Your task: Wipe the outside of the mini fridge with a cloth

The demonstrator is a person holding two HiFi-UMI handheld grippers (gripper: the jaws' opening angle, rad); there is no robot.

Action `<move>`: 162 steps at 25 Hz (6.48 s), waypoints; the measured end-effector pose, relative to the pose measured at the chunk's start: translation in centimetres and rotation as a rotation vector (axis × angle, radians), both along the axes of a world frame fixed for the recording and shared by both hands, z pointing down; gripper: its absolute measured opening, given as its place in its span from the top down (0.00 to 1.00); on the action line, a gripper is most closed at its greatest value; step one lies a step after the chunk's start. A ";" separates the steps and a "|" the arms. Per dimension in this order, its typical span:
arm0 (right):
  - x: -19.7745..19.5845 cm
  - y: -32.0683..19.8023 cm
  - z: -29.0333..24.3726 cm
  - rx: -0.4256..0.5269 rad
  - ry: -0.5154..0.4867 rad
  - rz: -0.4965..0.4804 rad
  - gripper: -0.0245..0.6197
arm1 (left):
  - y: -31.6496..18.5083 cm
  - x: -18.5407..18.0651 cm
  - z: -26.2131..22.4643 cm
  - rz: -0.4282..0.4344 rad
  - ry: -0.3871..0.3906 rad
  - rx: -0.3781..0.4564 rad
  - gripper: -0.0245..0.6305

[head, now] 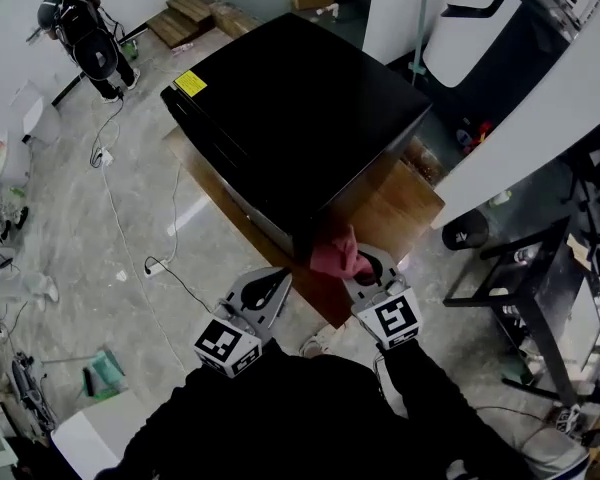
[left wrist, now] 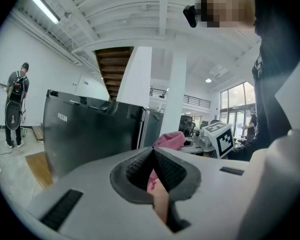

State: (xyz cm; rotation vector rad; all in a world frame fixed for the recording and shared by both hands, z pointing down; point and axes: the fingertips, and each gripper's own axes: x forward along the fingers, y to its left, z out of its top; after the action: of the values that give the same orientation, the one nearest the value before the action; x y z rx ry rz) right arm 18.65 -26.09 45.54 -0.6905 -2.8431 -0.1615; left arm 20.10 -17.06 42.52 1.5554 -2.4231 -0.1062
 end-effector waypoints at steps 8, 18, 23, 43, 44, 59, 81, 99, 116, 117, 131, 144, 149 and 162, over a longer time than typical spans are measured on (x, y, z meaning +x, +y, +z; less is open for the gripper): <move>1.3 5.8 -8.8 0.053 -0.117 -0.010 0.86 | 4.4 -3.5 -4.6 0.043 -0.052 0.043 0.95; -2.9 18.5 -15.5 0.054 -0.215 -0.018 0.86 | 15.9 -10.3 -8.5 0.023 -0.088 0.069 0.95; -6.2 21.6 -19.2 0.145 -0.265 0.011 0.86 | 20.1 -14.4 -12.4 0.017 -0.155 0.100 0.95; -25.0 17.6 -26.1 0.556 -0.221 -0.057 0.86 | 19.1 -27.7 -22.7 -0.082 -0.320 0.138 0.95; -26.6 17.5 -25.3 0.589 -0.211 -0.091 0.86 | 18.6 -28.6 -22.7 -0.099 -0.322 0.129 0.95; -41.8 18.0 -11.9 0.904 0.018 -0.375 0.86 | 14.8 -35.6 -16.8 -0.256 -0.262 -0.011 0.95; -31.5 14.6 -11.2 0.875 0.218 -0.359 0.89 | 10.7 -28.8 -14.5 -0.051 -0.200 0.025 0.95; -14.9 4.8 -10.5 0.821 0.384 -0.140 0.88 | 2.1 -18.6 -15.9 0.260 -0.205 0.101 0.95; -14.2 0.1 -14.4 0.880 0.380 -0.049 0.88 | 0.0 -19.6 -19.8 0.279 -0.277 0.137 0.95; -15.2 -0.1 -15.1 0.883 0.360 -0.041 0.88 | 0.0 -20.3 -20.3 0.268 -0.287 0.137 0.95; -31.5 -1.6 -20.2 0.825 0.134 -0.040 0.87 | -1.5 -30.9 -21.6 0.065 -0.327 0.063 0.95; -45.3 -2.2 -15.6 0.893 0.156 -0.079 0.87 | -2.5 -37.9 -19.7 -0.031 -0.280 -0.009 0.95; -48.7 -2.1 -12.5 0.888 0.211 -0.097 0.87 | -2.6 -38.9 -19.0 -0.052 -0.267 -0.023 0.95; -46.0 -2.6 -10.2 0.879 0.293 -0.124 0.88 | -2.4 -38.1 -17.3 -0.031 -0.245 -0.038 0.95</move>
State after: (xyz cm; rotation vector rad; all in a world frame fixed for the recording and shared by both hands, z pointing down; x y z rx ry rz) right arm -27.34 -28.69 35.29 -0.6028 -2.1196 -1.1292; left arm -17.96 -19.50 25.23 1.5969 -2.6174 0.1315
